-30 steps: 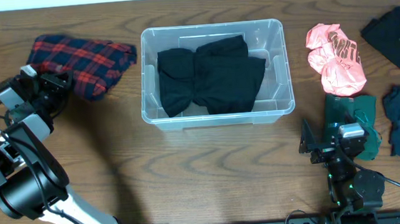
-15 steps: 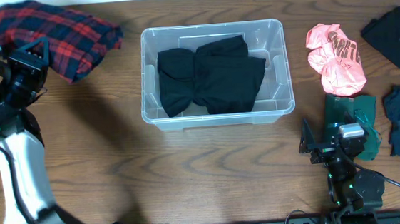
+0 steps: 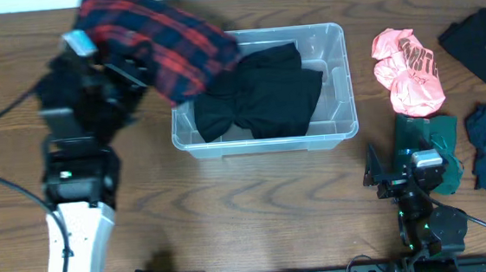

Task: Pack container
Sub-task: 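Carry the plaid shirt with the left gripper into the bin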

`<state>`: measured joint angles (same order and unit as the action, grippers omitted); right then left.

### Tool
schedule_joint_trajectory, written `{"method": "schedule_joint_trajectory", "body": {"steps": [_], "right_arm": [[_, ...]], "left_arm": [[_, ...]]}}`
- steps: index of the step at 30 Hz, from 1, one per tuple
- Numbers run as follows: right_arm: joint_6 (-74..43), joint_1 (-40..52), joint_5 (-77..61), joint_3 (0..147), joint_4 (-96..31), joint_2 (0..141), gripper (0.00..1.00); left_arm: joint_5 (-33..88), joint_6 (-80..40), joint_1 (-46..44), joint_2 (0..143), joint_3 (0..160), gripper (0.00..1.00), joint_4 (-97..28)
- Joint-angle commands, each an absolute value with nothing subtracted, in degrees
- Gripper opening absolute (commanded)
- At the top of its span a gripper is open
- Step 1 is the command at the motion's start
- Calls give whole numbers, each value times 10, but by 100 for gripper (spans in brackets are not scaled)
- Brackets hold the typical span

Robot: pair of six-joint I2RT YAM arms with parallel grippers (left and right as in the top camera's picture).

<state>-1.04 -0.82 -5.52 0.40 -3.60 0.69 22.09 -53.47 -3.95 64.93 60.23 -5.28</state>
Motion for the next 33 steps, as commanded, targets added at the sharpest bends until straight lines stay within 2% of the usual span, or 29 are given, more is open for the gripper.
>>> {"method": "schedule_joint_trajectory", "body": {"steps": [1, 7, 13, 20, 23, 29, 30, 32, 33], "right_arm": [[-17, -4, -54, 3, -38, 4, 99], [-17, -4, -54, 3, -38, 4, 99], [-17, -4, -54, 3, -38, 4, 99], [-17, -4, -54, 3, -38, 4, 99], [-17, -4, -54, 3, -38, 4, 99], [-17, -4, -54, 3, -38, 4, 99], [-17, -4, -54, 3, -38, 4, 99], [-17, -4, -54, 3, -38, 4, 99], [-17, -4, -54, 3, -38, 4, 99]], "left_arm": [[70, -580, -118, 648, 609, 6, -62], [-90, -696, -255, 687, 609, 6, -62], [-202, -754, -342, 749, 609, 6, -16], [-239, -769, -368, 830, 609, 6, 69], [-239, -817, -368, 854, 609, 6, 72], [-237, -822, -371, 884, 609, 6, 100], [-236, -822, -371, 885, 609, 11, 104], [-235, -822, -371, 885, 609, 42, 114], [-231, -821, -371, 885, 609, 54, 124]]}}
